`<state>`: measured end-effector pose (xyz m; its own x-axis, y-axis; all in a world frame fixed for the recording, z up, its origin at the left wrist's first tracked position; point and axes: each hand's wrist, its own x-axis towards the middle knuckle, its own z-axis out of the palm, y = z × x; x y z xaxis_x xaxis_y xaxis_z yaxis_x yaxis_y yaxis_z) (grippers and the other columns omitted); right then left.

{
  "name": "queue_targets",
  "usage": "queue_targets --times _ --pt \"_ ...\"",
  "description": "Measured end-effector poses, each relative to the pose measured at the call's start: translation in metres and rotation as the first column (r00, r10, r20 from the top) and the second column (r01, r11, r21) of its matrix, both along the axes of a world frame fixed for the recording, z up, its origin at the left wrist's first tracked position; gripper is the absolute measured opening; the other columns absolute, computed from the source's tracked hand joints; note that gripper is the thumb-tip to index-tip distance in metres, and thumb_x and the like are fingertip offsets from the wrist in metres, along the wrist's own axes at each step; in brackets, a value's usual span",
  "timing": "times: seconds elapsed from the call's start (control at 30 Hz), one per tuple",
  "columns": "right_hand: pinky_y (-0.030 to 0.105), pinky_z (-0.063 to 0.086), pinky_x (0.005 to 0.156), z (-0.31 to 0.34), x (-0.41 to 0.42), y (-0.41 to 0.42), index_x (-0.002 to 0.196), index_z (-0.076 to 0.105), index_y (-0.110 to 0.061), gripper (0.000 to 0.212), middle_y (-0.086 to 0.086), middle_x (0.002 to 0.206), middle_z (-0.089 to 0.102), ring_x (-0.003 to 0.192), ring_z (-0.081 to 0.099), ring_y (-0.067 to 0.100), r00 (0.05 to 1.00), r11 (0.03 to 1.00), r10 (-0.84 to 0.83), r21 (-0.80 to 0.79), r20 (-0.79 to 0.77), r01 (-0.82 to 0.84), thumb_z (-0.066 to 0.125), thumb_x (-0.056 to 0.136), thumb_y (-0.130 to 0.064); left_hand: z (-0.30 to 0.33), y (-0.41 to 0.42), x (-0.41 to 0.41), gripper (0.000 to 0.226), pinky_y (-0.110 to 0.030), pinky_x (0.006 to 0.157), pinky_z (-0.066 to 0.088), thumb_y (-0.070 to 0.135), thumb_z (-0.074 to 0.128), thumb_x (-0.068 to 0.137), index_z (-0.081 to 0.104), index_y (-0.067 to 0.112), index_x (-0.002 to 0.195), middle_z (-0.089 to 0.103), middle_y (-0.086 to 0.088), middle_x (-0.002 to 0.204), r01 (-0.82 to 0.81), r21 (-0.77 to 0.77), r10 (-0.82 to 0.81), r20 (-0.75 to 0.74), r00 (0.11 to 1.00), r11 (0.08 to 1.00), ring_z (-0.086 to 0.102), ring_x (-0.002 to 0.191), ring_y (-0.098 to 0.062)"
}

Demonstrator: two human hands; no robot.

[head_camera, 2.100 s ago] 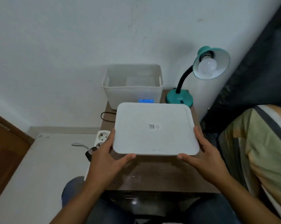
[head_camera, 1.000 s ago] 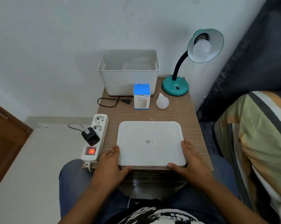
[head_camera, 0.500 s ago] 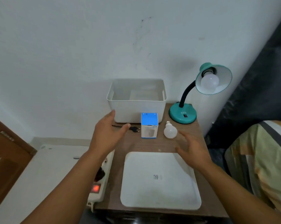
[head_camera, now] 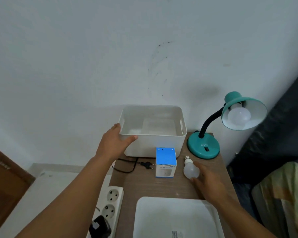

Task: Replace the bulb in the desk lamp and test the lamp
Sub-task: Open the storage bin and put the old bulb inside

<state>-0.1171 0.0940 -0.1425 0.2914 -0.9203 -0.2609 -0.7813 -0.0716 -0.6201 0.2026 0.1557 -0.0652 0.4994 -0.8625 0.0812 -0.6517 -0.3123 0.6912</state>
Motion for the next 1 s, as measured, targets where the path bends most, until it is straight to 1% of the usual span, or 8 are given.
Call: queue_targets --times 0.13,0.27,0.43,0.53,0.6,0.7,0.83,1.0 --pt "0.024 0.040 0.090 0.007 -0.006 0.005 0.143 0.042 -0.031 0.058 -0.006 0.130 0.058 0.106 0.052 0.008 0.999 1.000 0.016 -0.024 0.040 -0.015 0.066 0.090 -0.030 -0.004 -0.004 0.002 0.043 -0.016 0.064 0.043 0.050 0.071 0.083 0.061 0.023 0.115 0.066 0.010 0.104 -0.047 -0.046 0.045 -0.058 0.997 0.998 0.062 0.092 -0.007" --pt "0.020 0.036 0.093 0.032 -0.010 0.016 0.135 0.049 -0.037 0.055 -0.018 0.126 0.053 0.108 0.051 0.004 0.986 0.988 0.025 -0.157 0.164 0.001 0.071 0.087 -0.026 -0.005 -0.004 0.002 0.063 -0.006 0.067 0.038 0.047 0.074 0.082 0.055 0.020 0.136 0.061 0.013 0.115 -0.063 -0.077 0.057 -0.081 0.995 0.995 0.056 0.095 -0.004" --pt "0.009 0.042 0.083 0.084 -0.008 0.014 0.128 0.049 -0.049 0.060 -0.035 0.109 0.051 0.101 0.057 -0.009 0.968 0.925 0.103 -0.379 0.228 -0.009 0.076 0.080 -0.026 -0.005 -0.005 0.004 0.076 -0.013 0.070 0.036 0.046 0.076 0.080 0.049 0.013 0.143 0.065 -0.005 0.126 -0.088 -0.078 0.081 -0.080 0.993 0.993 0.049 0.095 -0.005" --pt "0.003 0.042 0.073 0.108 0.006 -0.003 0.127 0.046 -0.050 0.058 -0.035 0.106 0.051 0.100 0.054 -0.014 0.963 0.897 0.142 -0.441 0.228 -0.028 0.074 0.081 -0.031 -0.006 -0.005 0.004 0.080 -0.011 0.069 0.036 0.047 0.077 0.079 0.046 0.014 0.145 0.065 -0.005 0.126 -0.094 -0.081 0.086 -0.095 0.992 0.992 0.050 0.095 -0.005" --pt "0.008 0.041 0.076 0.117 0.020 -0.020 0.131 0.048 -0.046 0.057 -0.029 0.107 0.054 0.097 0.055 -0.009 0.965 0.882 0.155 -0.470 0.214 -0.038 0.074 0.082 -0.033 -0.006 -0.005 0.006 0.083 -0.012 0.070 0.038 0.050 0.076 0.078 0.044 0.015 0.146 0.064 -0.005 0.128 -0.099 -0.063 0.093 -0.091 0.992 0.993 0.054 0.098 -0.010" --pt "0.021 0.041 0.080 0.119 0.045 -0.052 0.137 0.049 -0.041 0.059 -0.018 0.113 0.057 0.094 0.054 0.003 0.976 0.875 0.187 -0.471 0.112 -0.114 0.073 0.084 -0.034 -0.006 -0.007 0.009 0.085 -0.019 0.079 0.041 0.052 0.076 0.077 0.043 0.017 0.147 0.064 -0.006 0.129 -0.097 -0.048 0.092 -0.091 0.992 0.994 0.055 0.099 -0.010" --pt "0.034 0.043 0.083 0.111 0.075 -0.093 0.137 0.047 -0.044 0.059 -0.007 0.121 0.061 0.106 0.051 0.017 0.968 0.871 0.230 -0.422 -0.101 -0.251 0.071 0.083 -0.039 -0.005 -0.007 0.009 0.085 -0.020 0.079 0.041 0.051 0.076 0.077 0.041 0.018 0.148 0.063 -0.006 0.130 -0.107 -0.045 0.101 -0.123 0.987 0.993 0.051 0.098 -0.008" --pt "0.037 0.043 0.089 0.102 0.101 -0.116 0.136 0.048 -0.041 0.060 -0.007 0.122 0.064 0.110 0.050 0.021 0.881 0.858 0.279 -0.314 -0.382 -0.407 0.072 0.080 -0.042 -0.008 -0.007 0.011 0.087 -0.022 0.083 0.042 0.053 0.076 0.076 0.042 0.019 0.148 0.063 -0.007 0.130 -0.116 -0.029 0.112 -0.117 0.987 0.993 0.059 0.115 -0.020"
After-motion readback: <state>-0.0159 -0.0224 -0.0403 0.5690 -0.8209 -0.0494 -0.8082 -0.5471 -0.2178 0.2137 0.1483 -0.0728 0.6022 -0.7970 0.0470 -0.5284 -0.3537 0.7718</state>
